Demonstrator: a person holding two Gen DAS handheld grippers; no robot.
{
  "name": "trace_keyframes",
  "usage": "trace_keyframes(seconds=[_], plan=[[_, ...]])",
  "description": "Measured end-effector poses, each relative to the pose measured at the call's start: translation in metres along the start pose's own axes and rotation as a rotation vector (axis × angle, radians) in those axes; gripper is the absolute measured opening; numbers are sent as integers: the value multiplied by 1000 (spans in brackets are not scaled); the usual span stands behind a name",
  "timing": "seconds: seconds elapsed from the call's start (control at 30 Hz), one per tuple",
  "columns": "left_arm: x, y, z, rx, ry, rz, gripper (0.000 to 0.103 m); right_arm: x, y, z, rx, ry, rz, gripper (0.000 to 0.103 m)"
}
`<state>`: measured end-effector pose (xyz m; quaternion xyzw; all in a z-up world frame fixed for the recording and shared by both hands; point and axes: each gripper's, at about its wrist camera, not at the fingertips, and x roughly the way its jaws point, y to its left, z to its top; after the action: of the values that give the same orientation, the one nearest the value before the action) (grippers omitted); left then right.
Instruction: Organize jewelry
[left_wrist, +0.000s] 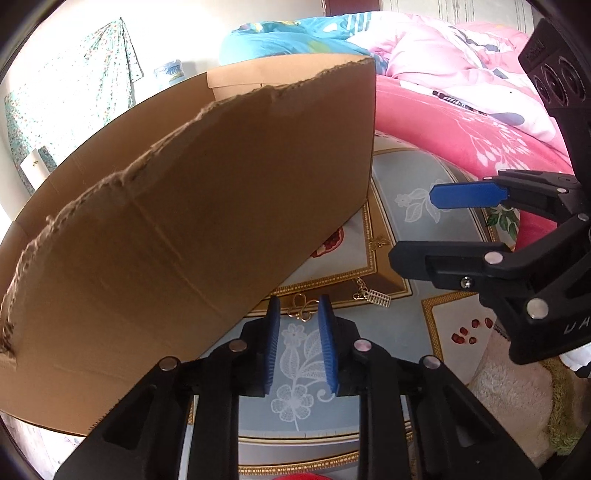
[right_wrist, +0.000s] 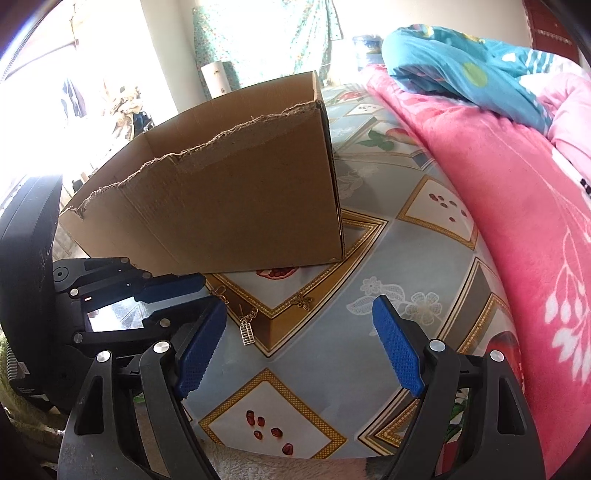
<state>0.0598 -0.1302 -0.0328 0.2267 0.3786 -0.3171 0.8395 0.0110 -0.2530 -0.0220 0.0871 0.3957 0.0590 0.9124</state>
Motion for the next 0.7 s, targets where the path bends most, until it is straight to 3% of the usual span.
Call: trace_keyframes(seconds=[0.13, 0.27, 0.33, 0.57, 0.7], plan=[[4, -1, 4, 7, -4, -2, 20, 3, -2, 0, 5, 6, 0, 77], [4, -3, 4, 35, -2, -30, 7, 3, -3, 1, 9, 5, 2, 77], [2, -5, 2, 54, -1, -32, 6, 0, -1, -1, 8, 3, 0, 77], [-8, -5, -10, 31, 15, -41, 5, -6, 1, -3, 2, -15, -6, 77], [-14, -7, -18, 6, 20, -26, 5, -5, 2, 0, -17, -25, -11, 70]])
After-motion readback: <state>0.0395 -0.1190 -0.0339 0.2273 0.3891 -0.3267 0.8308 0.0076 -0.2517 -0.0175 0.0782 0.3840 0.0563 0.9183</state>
